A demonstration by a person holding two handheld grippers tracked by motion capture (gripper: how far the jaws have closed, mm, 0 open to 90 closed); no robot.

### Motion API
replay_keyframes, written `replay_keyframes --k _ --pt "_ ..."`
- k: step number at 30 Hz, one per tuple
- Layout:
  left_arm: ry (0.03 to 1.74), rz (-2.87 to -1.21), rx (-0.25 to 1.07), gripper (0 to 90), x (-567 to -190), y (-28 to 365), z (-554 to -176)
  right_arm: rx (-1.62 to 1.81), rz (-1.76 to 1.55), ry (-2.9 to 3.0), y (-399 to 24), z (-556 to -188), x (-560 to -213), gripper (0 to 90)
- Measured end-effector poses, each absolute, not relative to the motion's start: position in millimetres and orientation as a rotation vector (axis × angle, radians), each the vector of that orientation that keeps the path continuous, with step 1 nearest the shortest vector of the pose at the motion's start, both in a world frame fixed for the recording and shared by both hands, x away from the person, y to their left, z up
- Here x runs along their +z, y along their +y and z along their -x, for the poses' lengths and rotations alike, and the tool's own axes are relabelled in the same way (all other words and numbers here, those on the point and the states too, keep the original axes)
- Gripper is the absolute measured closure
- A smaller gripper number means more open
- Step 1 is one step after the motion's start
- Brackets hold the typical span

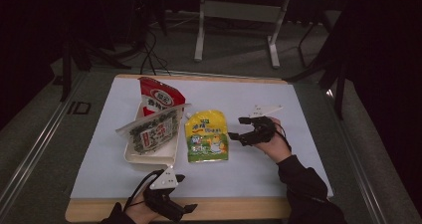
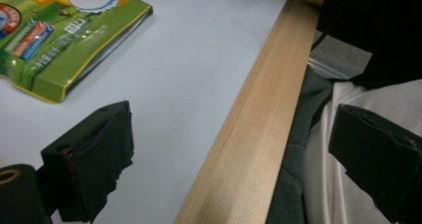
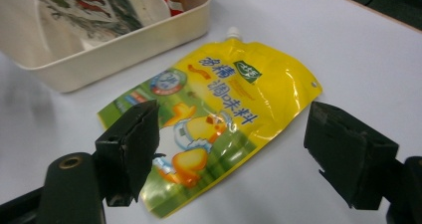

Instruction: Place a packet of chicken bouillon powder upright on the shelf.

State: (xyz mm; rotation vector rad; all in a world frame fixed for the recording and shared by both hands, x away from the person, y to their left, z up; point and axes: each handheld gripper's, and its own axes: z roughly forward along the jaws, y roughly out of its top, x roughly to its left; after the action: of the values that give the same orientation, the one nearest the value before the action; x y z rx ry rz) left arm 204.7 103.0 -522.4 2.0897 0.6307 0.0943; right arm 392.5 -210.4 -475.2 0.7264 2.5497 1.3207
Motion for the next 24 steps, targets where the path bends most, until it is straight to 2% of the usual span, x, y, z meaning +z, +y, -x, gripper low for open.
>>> replay_keyframes --k 11,24 --pt "0.622 -2.093 0.110 4.9 -522.8 102.8 -202.6 1.231 -0.737 2.570 -185.7 -426.1 -486.6 20.9" --pt "0.623 -2.106 0.116 4.9 -526.2 105.0 -203.0 1.115 -0.796 2.591 -166.3 -459.0 -513.2 10.3"
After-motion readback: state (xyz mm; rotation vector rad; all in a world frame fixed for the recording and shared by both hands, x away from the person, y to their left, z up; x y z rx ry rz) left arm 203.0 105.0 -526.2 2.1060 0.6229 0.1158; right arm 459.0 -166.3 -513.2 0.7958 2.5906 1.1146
